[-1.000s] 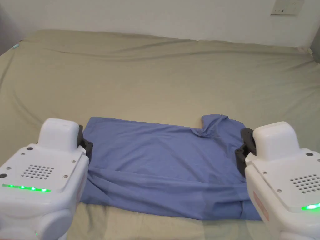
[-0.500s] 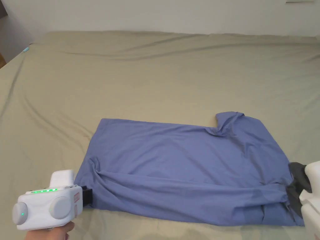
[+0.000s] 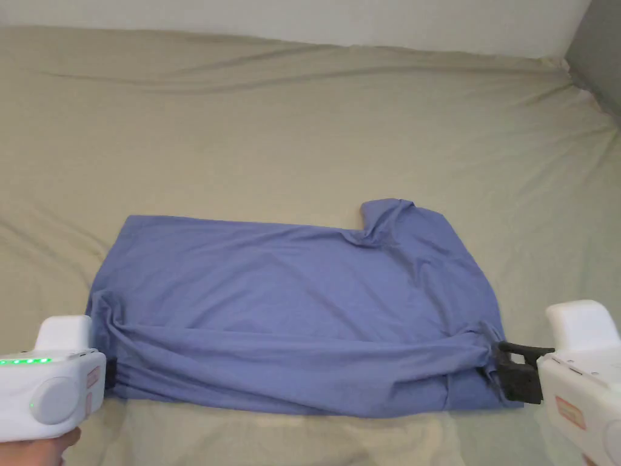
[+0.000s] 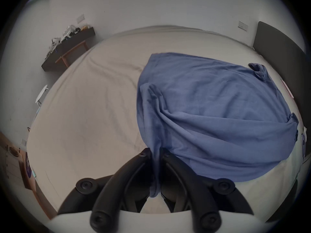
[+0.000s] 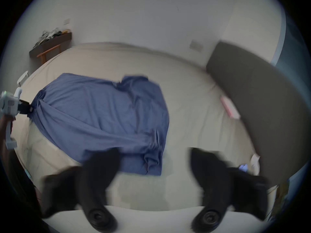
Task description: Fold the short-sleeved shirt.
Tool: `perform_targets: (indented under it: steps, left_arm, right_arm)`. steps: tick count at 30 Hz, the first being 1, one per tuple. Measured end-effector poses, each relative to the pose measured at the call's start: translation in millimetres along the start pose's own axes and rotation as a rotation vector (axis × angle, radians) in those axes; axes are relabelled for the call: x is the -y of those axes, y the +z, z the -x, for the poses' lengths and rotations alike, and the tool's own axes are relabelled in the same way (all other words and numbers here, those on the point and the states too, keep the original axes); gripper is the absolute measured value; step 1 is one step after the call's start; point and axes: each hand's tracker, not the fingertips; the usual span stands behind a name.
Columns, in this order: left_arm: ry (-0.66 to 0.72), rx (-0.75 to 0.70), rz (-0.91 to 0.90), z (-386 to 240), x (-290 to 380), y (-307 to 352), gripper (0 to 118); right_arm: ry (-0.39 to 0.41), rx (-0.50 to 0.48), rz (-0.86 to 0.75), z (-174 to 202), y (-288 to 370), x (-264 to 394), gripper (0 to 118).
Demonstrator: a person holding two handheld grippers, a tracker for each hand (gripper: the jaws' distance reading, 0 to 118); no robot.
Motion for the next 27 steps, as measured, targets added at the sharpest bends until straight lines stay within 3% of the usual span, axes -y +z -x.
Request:
perform_targets:
  steps: [1, 5, 11, 13, 14, 15, 17, 22, 27]
  left_arm:
    - [0.014, 0.006, -0.008, 3.3, -0.4, 5.2, 8]
    - [0.071, 0.028, -0.038, 10.6, 1.7, 27.2, 8]
    - [0.030, 0.001, -0.049, 1.6, 7.9, 36.4, 8]
    - [0.031, 0.000, -0.046, 3.6, 9.6, 34.5, 8]
    - [0.029, 0.001, -0.043, 3.8, 10.1, 34.4, 8]
    - [0.027, 0.002, -0.042, 3.7, 11.0, 34.9, 8]
    - [0.020, 0.005, -0.044, 5.6, 10.5, 36.7, 8]
    - [0.004, 0.005, -0.083, 10.2, 4.6, 66.1, 8]
    - [0.008, 0.055, -0.096, 20.2, 1.6, 91.7, 8]
  right_arm:
    - [-0.047, -0.052, 0.048, -4.4, -16.3, 3.8, 110]
    - [-0.216, -0.096, 0.241, -23.4, -77.0, 20.0, 110]
    - [-0.208, -0.109, 0.282, -12.0, -115.4, 20.2, 108]
    - [-0.208, -0.126, 0.286, -6.1, -115.4, 18.2, 88]
    - [-0.203, -0.149, 0.290, -2.5, -116.6, 17.4, 66]
    - [-0.226, -0.247, 0.277, 0.6, -117.0, 16.8, 42]
    - [-0.195, -0.219, 0.275, 4.8, -116.1, 11.9, 22]
    - [-0.159, -0.223, 0.252, 0.3, -95.3, 5.7, 17]
    - [-0.177, -0.272, 0.209, -14.9, -48.6, -3.0, 17]
